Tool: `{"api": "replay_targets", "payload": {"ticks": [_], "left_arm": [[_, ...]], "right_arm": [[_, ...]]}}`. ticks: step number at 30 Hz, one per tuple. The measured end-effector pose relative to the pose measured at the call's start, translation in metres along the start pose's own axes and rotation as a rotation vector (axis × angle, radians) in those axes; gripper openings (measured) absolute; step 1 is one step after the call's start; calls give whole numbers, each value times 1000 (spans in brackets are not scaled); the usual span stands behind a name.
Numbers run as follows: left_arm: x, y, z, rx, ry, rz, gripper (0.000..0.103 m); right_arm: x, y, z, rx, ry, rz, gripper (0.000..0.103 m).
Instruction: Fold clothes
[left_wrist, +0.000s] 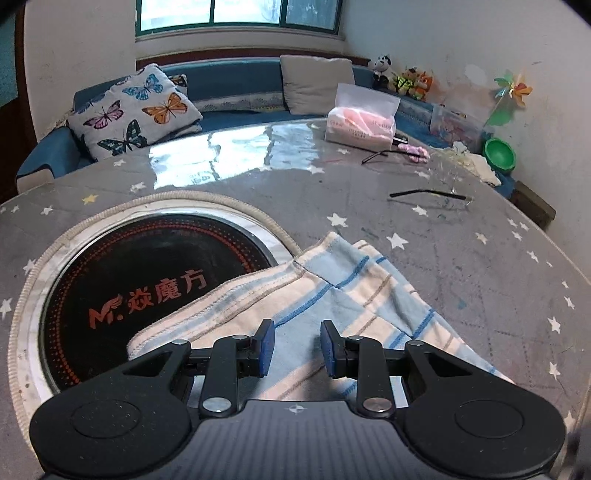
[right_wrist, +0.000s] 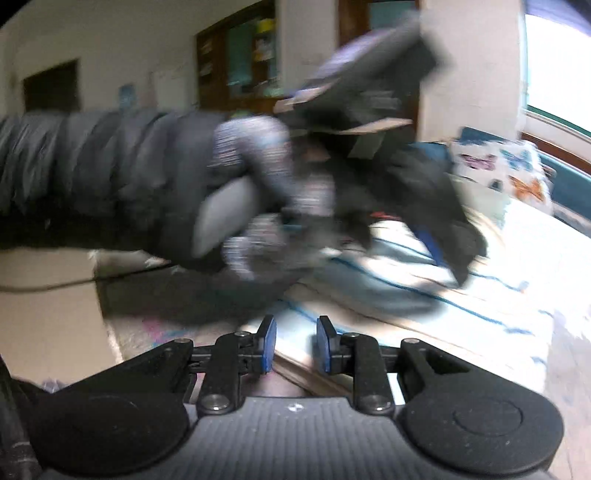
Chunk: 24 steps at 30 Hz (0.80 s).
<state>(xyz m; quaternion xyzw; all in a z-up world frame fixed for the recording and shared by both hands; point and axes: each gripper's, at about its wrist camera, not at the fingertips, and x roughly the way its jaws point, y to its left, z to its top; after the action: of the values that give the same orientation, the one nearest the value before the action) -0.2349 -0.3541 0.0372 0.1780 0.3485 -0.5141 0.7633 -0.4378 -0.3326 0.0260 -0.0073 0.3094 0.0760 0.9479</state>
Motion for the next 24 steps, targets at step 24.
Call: {"api": "replay_targets", "payload": {"ticks": [24], "left_arm": [[-70, 22, -64, -170, -14, 75, 39]], "right_arm": [[-33, -86, -14, 235, 32, -219, 23]]}}
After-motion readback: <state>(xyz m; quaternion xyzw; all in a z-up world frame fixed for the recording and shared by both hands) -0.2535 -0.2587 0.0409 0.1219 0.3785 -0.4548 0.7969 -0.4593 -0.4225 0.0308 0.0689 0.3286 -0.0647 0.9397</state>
